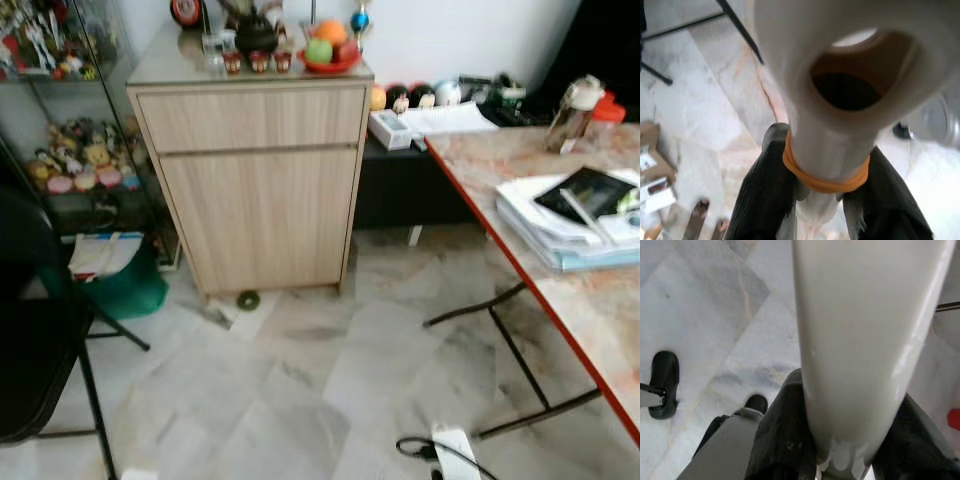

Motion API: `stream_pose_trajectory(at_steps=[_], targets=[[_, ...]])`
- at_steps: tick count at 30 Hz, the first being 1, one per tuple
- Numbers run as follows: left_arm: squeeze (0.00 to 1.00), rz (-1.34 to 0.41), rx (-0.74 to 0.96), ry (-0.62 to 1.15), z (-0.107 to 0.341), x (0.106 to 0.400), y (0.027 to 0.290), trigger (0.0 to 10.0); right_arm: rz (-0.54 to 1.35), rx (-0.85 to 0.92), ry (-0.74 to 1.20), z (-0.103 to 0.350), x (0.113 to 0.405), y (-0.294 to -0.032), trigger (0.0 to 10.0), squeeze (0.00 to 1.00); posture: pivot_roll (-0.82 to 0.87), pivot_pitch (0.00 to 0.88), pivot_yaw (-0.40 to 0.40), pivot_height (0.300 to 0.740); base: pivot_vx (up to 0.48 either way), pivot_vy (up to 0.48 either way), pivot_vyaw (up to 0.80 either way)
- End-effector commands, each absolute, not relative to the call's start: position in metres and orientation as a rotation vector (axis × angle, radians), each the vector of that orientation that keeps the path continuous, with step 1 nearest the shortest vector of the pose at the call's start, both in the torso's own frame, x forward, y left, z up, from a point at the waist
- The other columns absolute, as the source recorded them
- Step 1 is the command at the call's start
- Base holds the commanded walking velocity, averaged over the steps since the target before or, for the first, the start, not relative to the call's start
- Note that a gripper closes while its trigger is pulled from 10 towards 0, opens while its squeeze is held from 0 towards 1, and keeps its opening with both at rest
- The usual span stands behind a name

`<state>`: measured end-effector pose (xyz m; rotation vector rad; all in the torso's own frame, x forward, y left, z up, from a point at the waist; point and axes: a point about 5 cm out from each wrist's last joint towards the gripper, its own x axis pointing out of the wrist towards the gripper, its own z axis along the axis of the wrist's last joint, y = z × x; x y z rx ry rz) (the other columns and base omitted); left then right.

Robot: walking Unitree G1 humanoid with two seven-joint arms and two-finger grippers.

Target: Sweep floor

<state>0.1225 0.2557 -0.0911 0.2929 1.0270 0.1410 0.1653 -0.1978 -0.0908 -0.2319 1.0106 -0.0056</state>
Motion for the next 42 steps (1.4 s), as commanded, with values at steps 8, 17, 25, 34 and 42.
stream_pose_trajectory(at_steps=[8, 17, 25, 34, 42], targets=[[0.0, 0.121, 0.058, 0.963, -0.085, 0.156, 0.235, 10.0, -0.047, 0.126, 0.929, -0.082, 0.188, -0.187, 10.0, 0.0, 0.07, 0.049, -0.064, 0.74, -0.345, 0.0, 0.1], [0.0, 0.128, 0.062, 0.961, -0.083, 0.158, 0.241, 10.0, -0.053, 0.136, 0.939, -0.084, 0.183, -0.191, 10.0, 0.0, 0.07, 0.05, -0.063, 0.74, -0.341, 0.0, 0.8], [0.0, 0.122, 0.06, 0.961, -0.085, 0.16, 0.234, 10.0, -0.054, 0.134, 0.95, -0.085, 0.179, -0.19, 10.0, 0.0, 0.07, 0.05, -0.064, 0.74, -0.341, 0.0, 0.8], [0.0, 0.125, 0.064, 0.963, -0.083, 0.162, 0.237, 10.0, -0.047, 0.132, 0.958, -0.086, 0.178, -0.185, 10.0, 0.0, 0.07, 0.05, -0.065, 0.74, -0.332, 0.0, 0.8], [0.0, 0.12, 0.086, 0.984, -0.087, 0.155, 0.233, 10.0, -0.043, 0.129, 0.959, -0.087, 0.178, -0.185, 10.0, 0.0, 0.08, 0.046, -0.067, 0.74, 0.0, 0.0, 0.8]])
